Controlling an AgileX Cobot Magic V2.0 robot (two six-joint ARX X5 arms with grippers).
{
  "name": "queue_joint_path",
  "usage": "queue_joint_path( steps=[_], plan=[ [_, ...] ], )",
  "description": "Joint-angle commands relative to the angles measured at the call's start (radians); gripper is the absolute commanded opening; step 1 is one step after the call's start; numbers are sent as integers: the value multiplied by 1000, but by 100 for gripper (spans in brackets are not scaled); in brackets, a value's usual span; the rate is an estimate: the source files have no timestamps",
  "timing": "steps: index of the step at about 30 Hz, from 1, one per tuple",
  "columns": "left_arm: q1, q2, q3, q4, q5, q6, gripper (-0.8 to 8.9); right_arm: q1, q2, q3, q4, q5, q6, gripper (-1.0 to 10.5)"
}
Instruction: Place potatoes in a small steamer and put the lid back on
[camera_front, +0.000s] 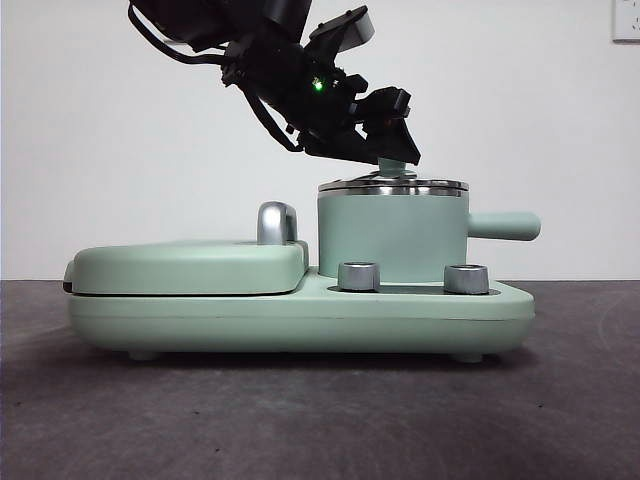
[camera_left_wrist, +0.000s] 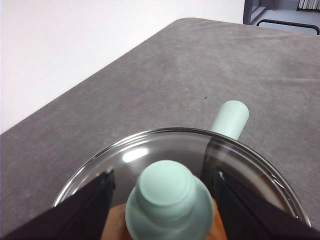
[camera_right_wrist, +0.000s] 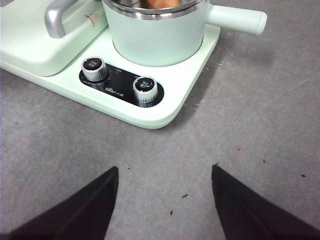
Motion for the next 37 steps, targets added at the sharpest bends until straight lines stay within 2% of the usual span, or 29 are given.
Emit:
queue_joint_path(
  steps=[1, 8, 15, 19, 25, 32, 37],
  plan=[
    [-10, -6, 30, 1, 2, -43, 348, 4, 4, 5, 6, 3, -1, 285],
    [19, -116, 29, -143, 11, -100, 348, 4, 4, 5, 6, 3, -1, 285],
    [84, -257, -7, -188, 59, -168, 348, 4, 4, 5, 6, 3, 0, 285],
    [132, -344, -51, -251, 59, -172, 347, 4, 4, 5, 6, 3, 0, 285],
    [198, -534, -264, -243, 58, -184, 347, 4, 4, 5, 6, 0, 0, 285],
    [259, -824, -586, -246, 58, -245, 344, 4, 4, 5, 6, 0, 0, 285],
    [285, -1021, -739, -297, 53, -306, 344, 4, 4, 5, 6, 0, 0, 285]
  ],
)
